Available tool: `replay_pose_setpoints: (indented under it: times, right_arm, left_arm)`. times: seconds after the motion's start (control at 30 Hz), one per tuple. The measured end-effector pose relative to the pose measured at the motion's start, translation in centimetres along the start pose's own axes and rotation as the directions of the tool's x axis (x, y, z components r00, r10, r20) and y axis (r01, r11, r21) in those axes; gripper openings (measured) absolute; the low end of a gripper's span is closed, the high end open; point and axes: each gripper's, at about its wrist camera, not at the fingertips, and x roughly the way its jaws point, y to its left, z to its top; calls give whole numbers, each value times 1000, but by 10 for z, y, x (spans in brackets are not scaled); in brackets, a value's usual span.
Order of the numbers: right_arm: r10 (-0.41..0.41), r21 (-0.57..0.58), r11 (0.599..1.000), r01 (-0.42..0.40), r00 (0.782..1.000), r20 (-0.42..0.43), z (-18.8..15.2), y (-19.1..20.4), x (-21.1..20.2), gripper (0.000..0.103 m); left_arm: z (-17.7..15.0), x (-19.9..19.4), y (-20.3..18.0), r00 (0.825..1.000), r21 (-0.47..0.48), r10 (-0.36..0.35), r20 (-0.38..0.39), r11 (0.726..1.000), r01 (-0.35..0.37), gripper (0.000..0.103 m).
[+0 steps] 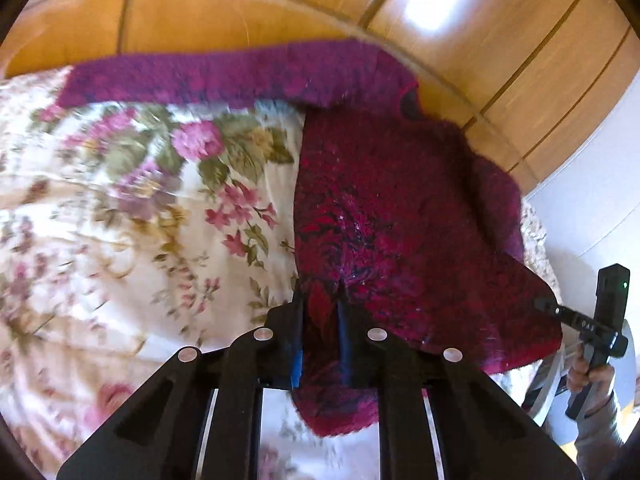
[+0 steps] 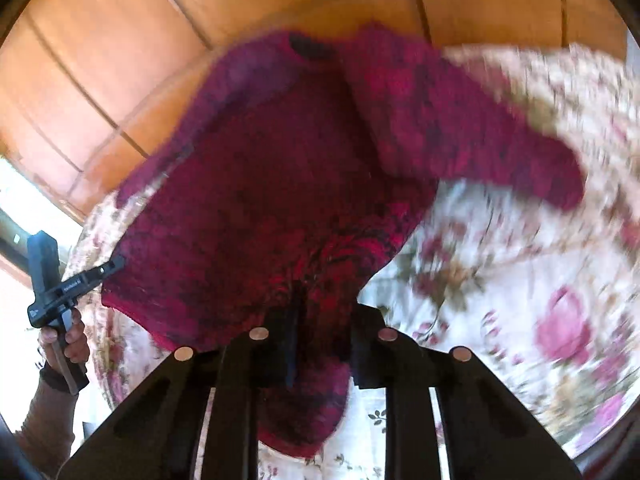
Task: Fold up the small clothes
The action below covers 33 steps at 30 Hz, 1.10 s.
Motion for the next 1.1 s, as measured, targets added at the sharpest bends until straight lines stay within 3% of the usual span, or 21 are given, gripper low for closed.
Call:
replay_pose_setpoints:
  times: [0.23, 0.3, 0.33, 0.4, 0.47, 0.53, 0.57, 0.7, 0.77, 0.83, 0.9, 0.93, 1.03, 1.07, 1.1]
  right_arm:
    - [0, -16, 1000, -2, 996, -93, -51, -20, -21, 16]
    - [-8, 9, 1000, 10, 991, -136, -71, -33, -22, 15]
    - [-17, 27, 999, 21, 987, -158, -80, -39, -19, 14]
    - [0, 70, 997, 12, 984, -178, -87, -48, -15, 15]
    - [45, 154, 988, -24, 990, -134, -78, -59, -20, 26]
    - [72, 231, 971, -57, 996, -56, -66, -73, -30, 54]
    - [80, 280, 957, -74, 997, -9, -58, -82, -34, 58]
    - [76, 475, 869, -137, 986, 146, -35, -120, -34, 68]
    - [72, 567, 804, -181, 975, 210, -25, -142, -25, 69]
    - [103, 668, 691, -276, 952, 287, -17, -176, -11, 71]
    - [123, 738, 582, -342, 934, 336, -9, -199, 8, 71]
    - [127, 756, 551, -353, 931, 343, -4, -207, 14, 71]
    - [120, 766, 506, -397, 912, 393, 15, -215, 25, 68]
    - [115, 760, 512, -400, 909, 400, 24, -217, 24, 64]
    - [105, 751, 538, -383, 914, 391, 37, -218, 22, 51]
  left_arm:
    - [-75, -58, -8, 1000, -11, -3, -7, 1000, 3, 11]
    - [-104, -65, 2, 999, -27, 23, -34, 999, -24, 9]
    - [-120, -62, 1, 997, -28, 51, -63, 998, -53, 0]
    - [-135, -58, 4, 988, -41, 125, -93, 991, -129, 0]
    - [-140, -56, 11, 990, -82, 109, -92, 990, -117, 0]
    - [-134, -60, 17, 992, -113, 107, -62, 987, -114, 0]
    - [-128, -65, 18, 994, -129, 100, -39, 986, -104, 0]
    - [-105, -67, 11, 991, -105, 134, 18, 986, -131, 0]
    - [-95, -61, 6, 991, -92, 134, 17, 987, -131, 16]
    - [-93, -57, 0, 989, -99, 142, 34, 985, -138, 52]
    - [-89, -57, -10, 990, -111, 132, 52, 986, -126, 57]
    - [-86, -56, -13, 990, -108, 129, 52, 986, -123, 57]
    - [-75, -39, -21, 992, -118, 114, 60, 987, -107, 57]
    - [-73, -33, -26, 992, -118, 110, 60, 988, -102, 57]
    - [-73, -30, -30, 992, -114, 110, 58, 988, -103, 57]
